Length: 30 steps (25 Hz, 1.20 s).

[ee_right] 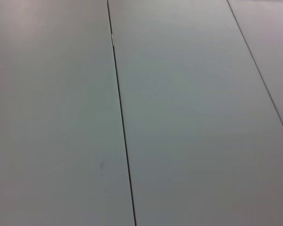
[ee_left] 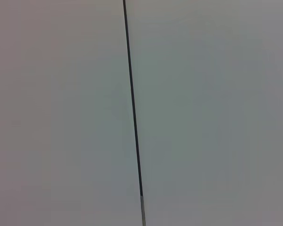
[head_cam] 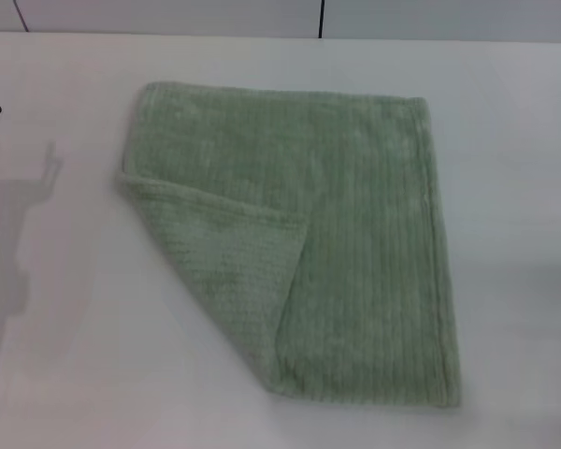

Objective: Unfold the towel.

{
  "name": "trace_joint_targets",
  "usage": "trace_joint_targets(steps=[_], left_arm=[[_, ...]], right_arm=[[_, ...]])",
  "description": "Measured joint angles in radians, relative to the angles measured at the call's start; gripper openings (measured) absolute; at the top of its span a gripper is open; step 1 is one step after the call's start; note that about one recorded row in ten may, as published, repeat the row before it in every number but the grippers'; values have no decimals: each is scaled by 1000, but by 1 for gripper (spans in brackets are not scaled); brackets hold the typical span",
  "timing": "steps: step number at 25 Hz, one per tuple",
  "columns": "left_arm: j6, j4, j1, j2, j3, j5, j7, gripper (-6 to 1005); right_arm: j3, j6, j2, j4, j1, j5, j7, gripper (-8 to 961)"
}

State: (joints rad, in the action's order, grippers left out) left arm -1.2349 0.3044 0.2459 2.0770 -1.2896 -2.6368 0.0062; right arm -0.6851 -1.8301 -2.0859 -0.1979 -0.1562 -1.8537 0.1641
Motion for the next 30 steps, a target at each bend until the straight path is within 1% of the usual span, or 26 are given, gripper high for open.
trace_joint_targets(steps=[6, 10, 13, 14, 16, 17, 19, 20, 21, 23, 26, 28, 30], left_arm=[[-4, 2, 3, 0, 1, -4, 1, 797], [-6, 2, 3, 0, 2, -6, 5, 794], [-8, -1, 5, 0, 3, -7, 9, 792], [-8, 3, 5, 0, 3, -2, 0, 791], [-8, 5, 4, 0, 3, -2, -2, 789], [-8, 5, 4, 0, 3, -2, -2, 788], [-6, 4, 9, 0, 3, -3, -2, 787], [-5, 4, 12, 0, 3, -6, -1, 786], [-6, 4, 14, 0, 3, -7, 1, 785], [-6, 4, 21, 0, 5, -7, 7, 784], [-3, 0, 33, 0, 17, -7, 10, 781], [-2, -1, 36, -1, 24, -8, 16, 780], [-1, 2, 40, -1, 31, -8, 21, 778]], right_arm=[[6, -2, -1, 0, -2, 0, 0, 838], [39, -13, 0, -2, -15, 0, 2, 835], [88, 8, 11, -17, -50, 0, 9, 834], [114, 34, 21, -29, -70, 0, 11, 833], [175, 110, 48, -61, -107, -8, 16, 832], [211, 167, 80, -96, -133, -24, 33, 831], [243, 274, 136, -165, -169, -65, 92, 830], [246, 352, 173, -214, -191, -97, 143, 830], [245, 411, 205, -250, -213, -121, 183, 829], [240, 547, 257, -315, -266, -171, 249, 828], [238, 768, 318, -379, -356, -235, 337, 604], [238, 908, 347, -406, -420, -285, 408, 508], [237, 1017, 362, -422, -475, -349, 482, 411]])
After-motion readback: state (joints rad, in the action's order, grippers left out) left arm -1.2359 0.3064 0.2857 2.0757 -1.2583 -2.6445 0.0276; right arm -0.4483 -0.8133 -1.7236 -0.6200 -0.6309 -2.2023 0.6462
